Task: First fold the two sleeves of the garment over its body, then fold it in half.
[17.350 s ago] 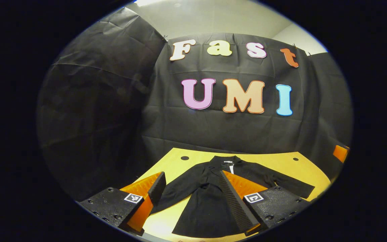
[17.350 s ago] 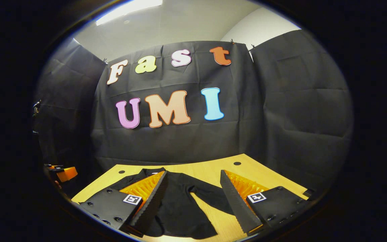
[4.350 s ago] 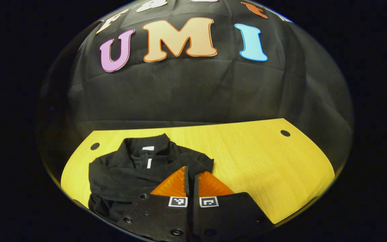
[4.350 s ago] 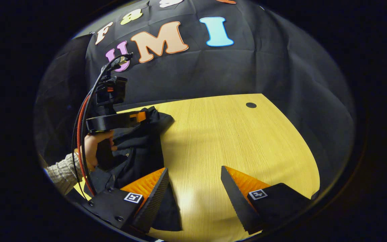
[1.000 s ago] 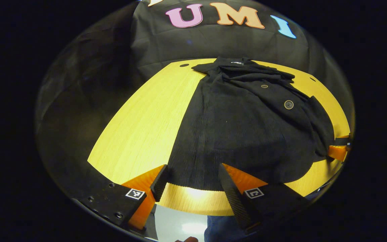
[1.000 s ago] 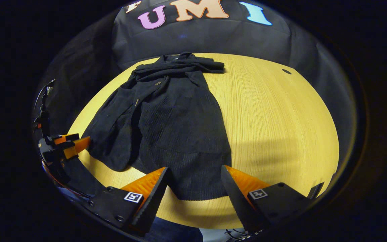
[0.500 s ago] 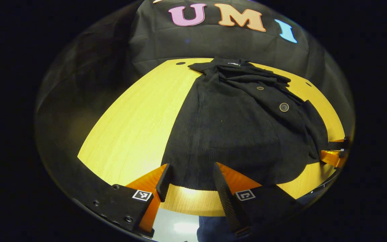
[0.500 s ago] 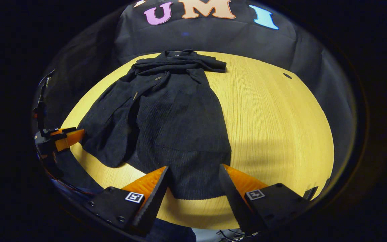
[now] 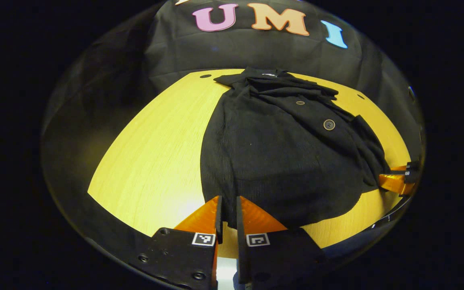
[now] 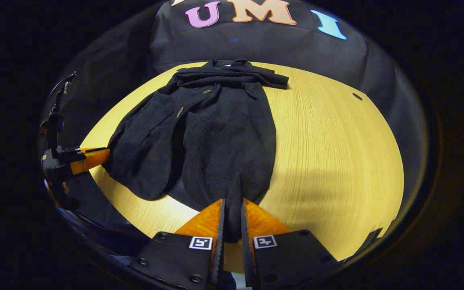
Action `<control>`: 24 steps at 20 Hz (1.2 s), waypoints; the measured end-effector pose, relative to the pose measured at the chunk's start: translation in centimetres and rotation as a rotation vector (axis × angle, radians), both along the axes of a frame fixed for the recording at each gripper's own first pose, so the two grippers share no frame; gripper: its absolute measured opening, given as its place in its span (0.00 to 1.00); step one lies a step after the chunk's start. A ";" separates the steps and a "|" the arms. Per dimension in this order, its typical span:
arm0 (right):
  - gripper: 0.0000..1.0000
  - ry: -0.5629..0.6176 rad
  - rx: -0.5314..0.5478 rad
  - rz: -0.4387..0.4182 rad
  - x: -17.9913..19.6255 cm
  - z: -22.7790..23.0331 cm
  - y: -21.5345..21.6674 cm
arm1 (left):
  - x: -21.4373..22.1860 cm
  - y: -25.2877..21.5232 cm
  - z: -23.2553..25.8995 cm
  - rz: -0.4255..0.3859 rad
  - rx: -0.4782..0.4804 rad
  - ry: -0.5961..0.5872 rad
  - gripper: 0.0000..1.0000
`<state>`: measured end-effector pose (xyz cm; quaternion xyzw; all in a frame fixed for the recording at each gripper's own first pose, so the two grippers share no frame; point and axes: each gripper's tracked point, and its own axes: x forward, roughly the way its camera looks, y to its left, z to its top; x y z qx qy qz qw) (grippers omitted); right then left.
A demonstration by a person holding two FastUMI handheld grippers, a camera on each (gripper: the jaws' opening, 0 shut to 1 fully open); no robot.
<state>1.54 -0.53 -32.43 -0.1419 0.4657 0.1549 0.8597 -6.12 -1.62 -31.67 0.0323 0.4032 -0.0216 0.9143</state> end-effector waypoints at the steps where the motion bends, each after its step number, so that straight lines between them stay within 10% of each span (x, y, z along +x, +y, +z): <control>1: 0.23 0.002 0.002 -0.006 -0.1 -0.1 0.2 | 0.0 0.1 -0.1 -0.007 0.008 0.004 0.09; 9: 0.00 -0.014 -0.033 0.019 -0.1 0.0 0.4 | 0.2 0.2 0.0 0.017 -0.020 0.002 0.00; 24: 0.02 -0.138 0.022 -0.035 3.0 6.1 2.4 | 4.6 1.7 6.9 0.084 -0.079 -0.106 0.00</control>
